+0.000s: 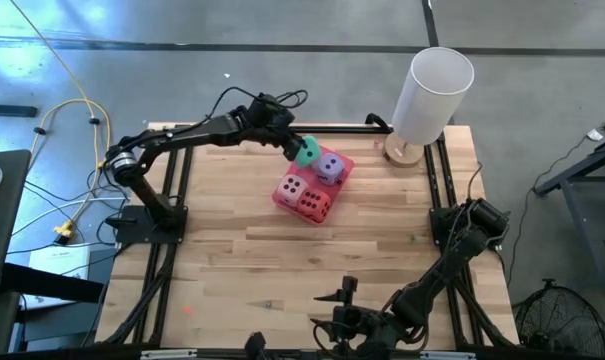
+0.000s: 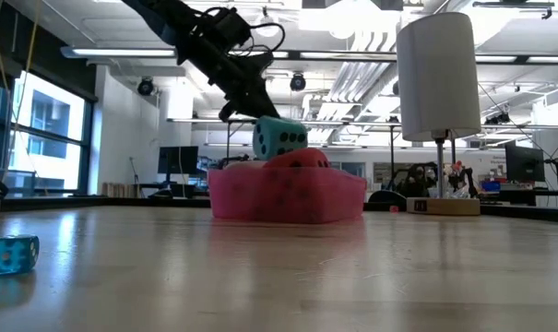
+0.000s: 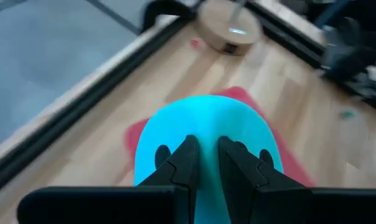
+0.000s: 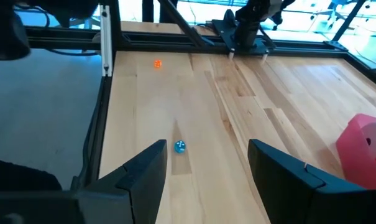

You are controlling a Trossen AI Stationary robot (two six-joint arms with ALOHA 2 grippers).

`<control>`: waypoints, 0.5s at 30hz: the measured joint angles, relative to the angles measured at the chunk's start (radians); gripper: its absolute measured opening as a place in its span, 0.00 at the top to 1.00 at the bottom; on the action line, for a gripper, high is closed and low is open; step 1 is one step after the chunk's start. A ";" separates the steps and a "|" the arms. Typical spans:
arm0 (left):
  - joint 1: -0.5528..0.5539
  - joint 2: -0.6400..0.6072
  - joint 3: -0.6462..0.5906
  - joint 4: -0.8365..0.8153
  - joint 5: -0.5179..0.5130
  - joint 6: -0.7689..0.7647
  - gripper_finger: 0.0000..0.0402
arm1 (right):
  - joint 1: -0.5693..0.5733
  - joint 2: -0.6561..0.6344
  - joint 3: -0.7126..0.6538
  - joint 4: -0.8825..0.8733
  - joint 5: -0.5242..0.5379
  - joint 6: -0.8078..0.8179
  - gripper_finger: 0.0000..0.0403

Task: Pick & Place Dice
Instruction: Put the large light blue die into the red bin

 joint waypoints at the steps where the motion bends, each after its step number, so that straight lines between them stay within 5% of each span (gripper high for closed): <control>1: 0.009 0.004 0.000 -0.001 -0.005 0.000 0.89 | 0.000 0.000 0.000 0.000 0.002 0.004 0.46; 15: 0.037 0.101 0.002 0.051 0.106 -0.012 0.89 | 0.002 0.000 0.000 0.006 0.004 0.006 0.46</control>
